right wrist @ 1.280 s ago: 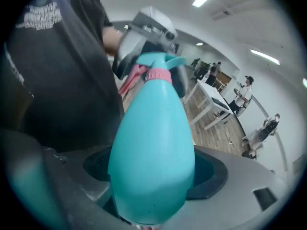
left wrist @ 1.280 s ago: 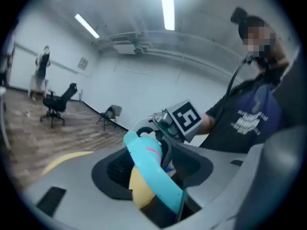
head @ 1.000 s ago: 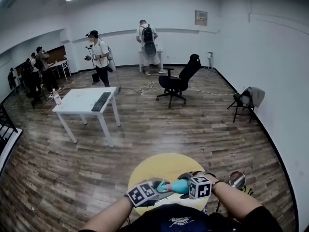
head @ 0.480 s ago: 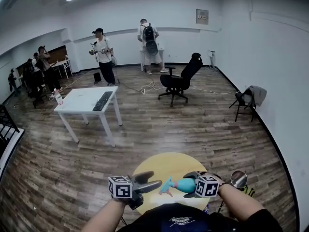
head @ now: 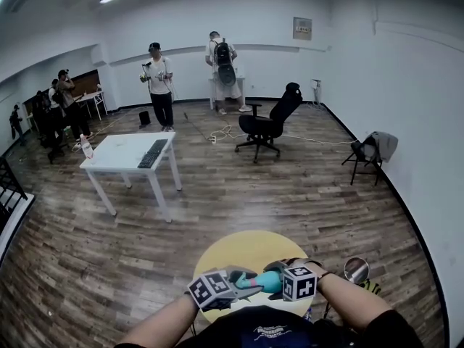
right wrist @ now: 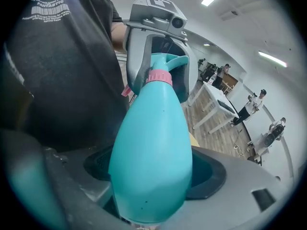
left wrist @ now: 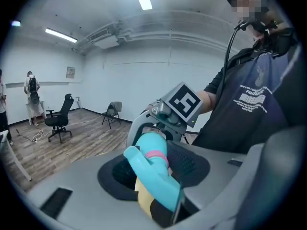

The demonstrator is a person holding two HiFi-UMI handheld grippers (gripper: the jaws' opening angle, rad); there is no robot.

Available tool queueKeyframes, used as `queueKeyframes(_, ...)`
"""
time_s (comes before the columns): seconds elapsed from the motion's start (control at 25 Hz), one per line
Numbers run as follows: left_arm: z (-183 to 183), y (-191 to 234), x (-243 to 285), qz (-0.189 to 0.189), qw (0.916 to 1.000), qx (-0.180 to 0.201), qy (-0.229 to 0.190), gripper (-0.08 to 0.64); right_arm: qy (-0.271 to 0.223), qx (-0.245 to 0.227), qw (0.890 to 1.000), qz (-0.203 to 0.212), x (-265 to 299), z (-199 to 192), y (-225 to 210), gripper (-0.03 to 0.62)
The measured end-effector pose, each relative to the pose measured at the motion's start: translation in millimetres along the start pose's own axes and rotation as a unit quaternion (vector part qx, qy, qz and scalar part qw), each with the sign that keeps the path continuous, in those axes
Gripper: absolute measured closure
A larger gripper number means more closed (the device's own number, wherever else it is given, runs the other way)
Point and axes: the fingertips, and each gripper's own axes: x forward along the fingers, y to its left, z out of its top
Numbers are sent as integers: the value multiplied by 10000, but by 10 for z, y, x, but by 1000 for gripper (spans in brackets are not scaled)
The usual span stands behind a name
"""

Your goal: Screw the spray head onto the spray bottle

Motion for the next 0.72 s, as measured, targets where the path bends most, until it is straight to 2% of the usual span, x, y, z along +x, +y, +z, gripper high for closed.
queueKeyframes(0.08, 25, 59, -26, 73, 9994, -240, -254, 354, -29, 22, 10000, -89, -10, 16, -65, 174)
queueKeyframes(0.12, 54, 98, -57, 86, 9973, -520, -505, 351, -72, 78, 9999, -127, -16, 19, -95, 175)
queueKeyframes(0.16, 99, 147, -117, 71, 9919, -921, -867, 351, -148, 197, 9996, -146, -24, 14, -116, 173)
queueKeyframes(0.2, 156, 217, -221, 35, 9806, -1425, -1345, 322, -267, 399, 9987, -147, -35, -5, -131, 173)
queueKeyframes(0.24, 210, 317, -371, -12, 9616, -1986, -1897, 266, -424, 672, 9967, -135, -52, -38, -141, 173)
queueKeyframes(0.32, 249, 565, -753, -81, 9086, -3008, -2896, 194, -726, 1254, 9894, -96, -110, -138, -144, 173)
queueKeyframes(0.36, 221, 677, -927, -55, 8870, -3338, -3190, 179, -805, 1473, 9858, -86, -141, -200, -137, 173)
queueKeyframes(0.4, 177, 757, -1049, 16, 8762, -3506, -3306, 150, -823, 1601, 9836, -91, -161, -261, -126, 173)
queueKeyframes(0.44, 141, 786, -1101, 85, 8770, -3524, -3266, 149, -789, 1624, 9835, -114, -171, -305, -115, 173)
queueKeyframes(0.48, 113, 762, -1073, 109, 8874, -3428, -3081, 147, -717, 1546, 9853, -147, -170, -320, -105, 173)
queueKeyframes(0.56, 86, 580, -790, -54, 9250, -2959, -2382, 149, -523, 1155, 9917, -212, -143, -251, -91, 173)
queueKeyframes(0.64, 111, 285, -363, -375, 9631, -2181, -1530, 149, -325, 652, 9971, -229, -109, -99, -83, 173)
queueKeyframes(0.68, 122, 141, -174, -451, 9783, -1688, -1117, 147, -175, 409, 9987, -229, -88, -51, -79, 173)
queueKeyframes(0.72, 114, 36, -36, -377, 9900, -1144, -729, 209, 15, 205, 9995, -228, -62, -55, -72, 175)
